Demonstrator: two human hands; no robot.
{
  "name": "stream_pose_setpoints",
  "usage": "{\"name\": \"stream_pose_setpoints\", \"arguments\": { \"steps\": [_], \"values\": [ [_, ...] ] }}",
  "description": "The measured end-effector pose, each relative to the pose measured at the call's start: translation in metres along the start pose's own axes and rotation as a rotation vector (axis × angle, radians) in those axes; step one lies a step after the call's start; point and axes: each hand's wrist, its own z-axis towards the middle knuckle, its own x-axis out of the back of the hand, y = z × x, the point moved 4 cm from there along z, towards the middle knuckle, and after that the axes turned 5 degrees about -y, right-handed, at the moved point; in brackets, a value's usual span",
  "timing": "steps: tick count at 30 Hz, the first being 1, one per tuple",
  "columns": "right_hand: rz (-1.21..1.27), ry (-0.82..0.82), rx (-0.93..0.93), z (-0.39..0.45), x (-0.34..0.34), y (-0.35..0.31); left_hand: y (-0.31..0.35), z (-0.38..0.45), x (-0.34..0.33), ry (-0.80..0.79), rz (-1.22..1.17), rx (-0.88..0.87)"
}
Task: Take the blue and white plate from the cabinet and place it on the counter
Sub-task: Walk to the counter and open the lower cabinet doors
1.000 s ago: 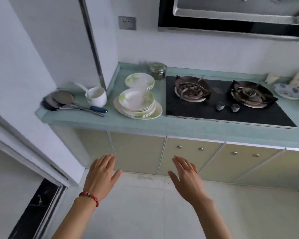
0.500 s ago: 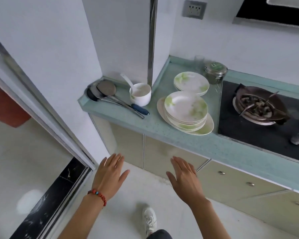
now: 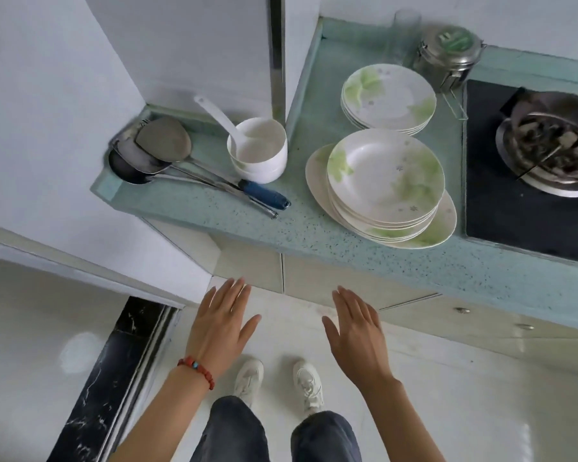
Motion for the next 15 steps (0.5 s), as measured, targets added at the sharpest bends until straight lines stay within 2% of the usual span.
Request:
{"name": "stream_pose_setpoints", "arguments": {
  "steps": [5,8,11,13,15],
  "values": [
    [0.091,0.006,-0.183,0.021,-0.046,-0.004,-0.028,0.04,-0.032,-0.019,-0.008,-0.14],
    [0.398,0.02,-0.388,0.039,-0.078,-0.007,-0.042,0.065,-0.048,0.049,-0.171,-0.14],
    [0.972,0.101,-0.652,0.061,-0.106,-0.014,-0.053,0.088,-0.062,0.139,-0.754,0.115],
    [1.307,0.18,-0.748,0.076,-0.119,-0.019,-0.054,0.102,-0.07,0.159,-1.172,0.323],
    [1.581,0.259,-0.788,0.088,-0.124,-0.023,-0.049,0.115,-0.076,0.142,-1.538,0.452]
  ]
}}
